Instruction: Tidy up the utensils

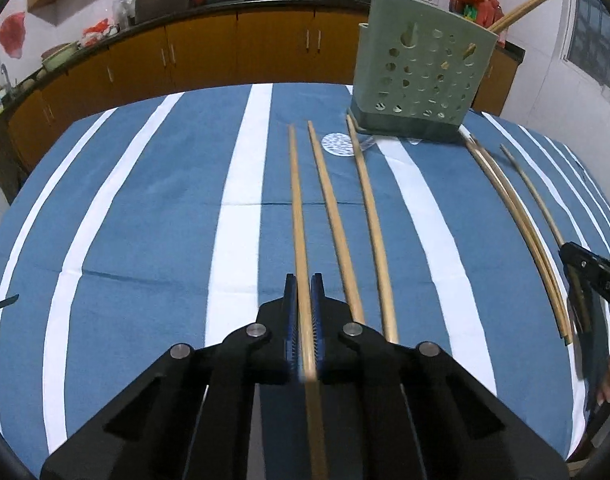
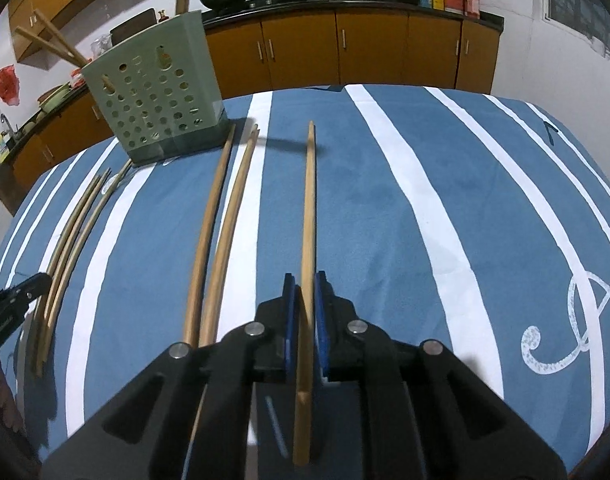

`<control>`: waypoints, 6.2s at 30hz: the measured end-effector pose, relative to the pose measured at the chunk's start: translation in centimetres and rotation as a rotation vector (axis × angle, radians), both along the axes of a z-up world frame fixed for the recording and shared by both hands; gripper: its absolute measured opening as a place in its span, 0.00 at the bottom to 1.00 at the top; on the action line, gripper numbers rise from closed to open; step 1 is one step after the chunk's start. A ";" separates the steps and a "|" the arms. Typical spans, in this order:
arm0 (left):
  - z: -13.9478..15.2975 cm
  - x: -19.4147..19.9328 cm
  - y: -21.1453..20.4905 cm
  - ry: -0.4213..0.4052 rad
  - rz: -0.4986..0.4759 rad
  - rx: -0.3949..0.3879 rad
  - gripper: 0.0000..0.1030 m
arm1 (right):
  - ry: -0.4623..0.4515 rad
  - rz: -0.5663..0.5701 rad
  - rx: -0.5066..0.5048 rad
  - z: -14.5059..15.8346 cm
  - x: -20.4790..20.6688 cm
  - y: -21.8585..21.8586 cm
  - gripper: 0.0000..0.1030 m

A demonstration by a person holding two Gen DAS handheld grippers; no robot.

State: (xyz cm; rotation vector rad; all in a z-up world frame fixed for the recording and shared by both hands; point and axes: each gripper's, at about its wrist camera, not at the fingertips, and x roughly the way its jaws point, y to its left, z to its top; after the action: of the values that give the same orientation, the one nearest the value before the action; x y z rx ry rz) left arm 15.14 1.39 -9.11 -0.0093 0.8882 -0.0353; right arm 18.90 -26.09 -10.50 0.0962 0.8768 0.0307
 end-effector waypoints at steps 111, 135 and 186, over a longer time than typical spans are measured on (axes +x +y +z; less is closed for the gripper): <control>11.5 -2.3 6.7 -0.304 0.093 -0.134 0.07 | -0.351 -0.062 0.041 11.5 -2.8 -2.7 0.08; 23.8 1.5 0.9 -0.615 -0.066 -0.259 0.07 | -0.746 0.071 0.259 25.9 -0.4 1.0 0.08; 5.5 0.1 4.4 -0.124 0.064 -0.219 0.27 | 0.025 0.074 0.180 1.0 1.8 2.5 0.15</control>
State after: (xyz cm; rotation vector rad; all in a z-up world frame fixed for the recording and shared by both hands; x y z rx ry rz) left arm 15.27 5.80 -3.63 -0.2379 0.7558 -0.0724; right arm 20.67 -23.55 -9.46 0.2329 0.9015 0.1779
